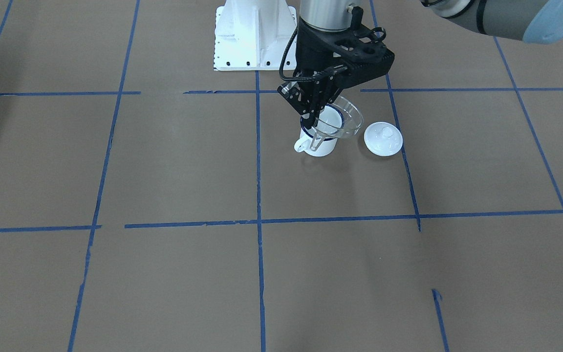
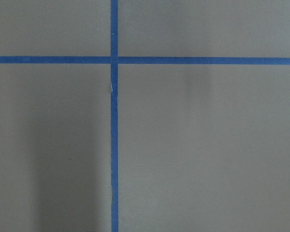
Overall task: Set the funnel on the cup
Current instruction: 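Carry the glass funnel with the left gripper over the enamel mug, then lower the funnel into the mug opening and open the left gripper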
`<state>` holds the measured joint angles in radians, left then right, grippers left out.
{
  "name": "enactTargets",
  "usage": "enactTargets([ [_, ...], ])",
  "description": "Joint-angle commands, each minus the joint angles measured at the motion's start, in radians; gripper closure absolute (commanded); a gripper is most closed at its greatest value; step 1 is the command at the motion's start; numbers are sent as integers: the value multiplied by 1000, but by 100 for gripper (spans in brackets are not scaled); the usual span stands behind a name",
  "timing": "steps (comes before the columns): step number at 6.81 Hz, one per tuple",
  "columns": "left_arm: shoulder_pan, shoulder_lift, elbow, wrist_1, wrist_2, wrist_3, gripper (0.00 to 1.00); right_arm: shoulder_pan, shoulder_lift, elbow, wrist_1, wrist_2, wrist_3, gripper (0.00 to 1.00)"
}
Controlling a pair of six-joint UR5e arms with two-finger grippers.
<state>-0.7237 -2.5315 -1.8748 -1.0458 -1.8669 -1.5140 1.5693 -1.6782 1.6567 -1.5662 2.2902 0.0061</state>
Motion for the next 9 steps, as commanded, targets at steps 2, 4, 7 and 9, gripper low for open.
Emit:
enactTargets([
  [2, 84, -107, 167, 233, 11, 170, 100, 0, 0, 0, 0, 0, 0, 0],
  [4, 159, -55, 177, 190, 8, 175, 100, 0, 0, 0, 0, 0, 0, 0],
  [7, 187, 16, 174, 126, 9, 170, 100, 0, 0, 0, 0, 0, 0, 0],
  [9, 213, 34, 180, 90, 29, 167, 100, 0, 0, 0, 0, 0, 0, 0],
])
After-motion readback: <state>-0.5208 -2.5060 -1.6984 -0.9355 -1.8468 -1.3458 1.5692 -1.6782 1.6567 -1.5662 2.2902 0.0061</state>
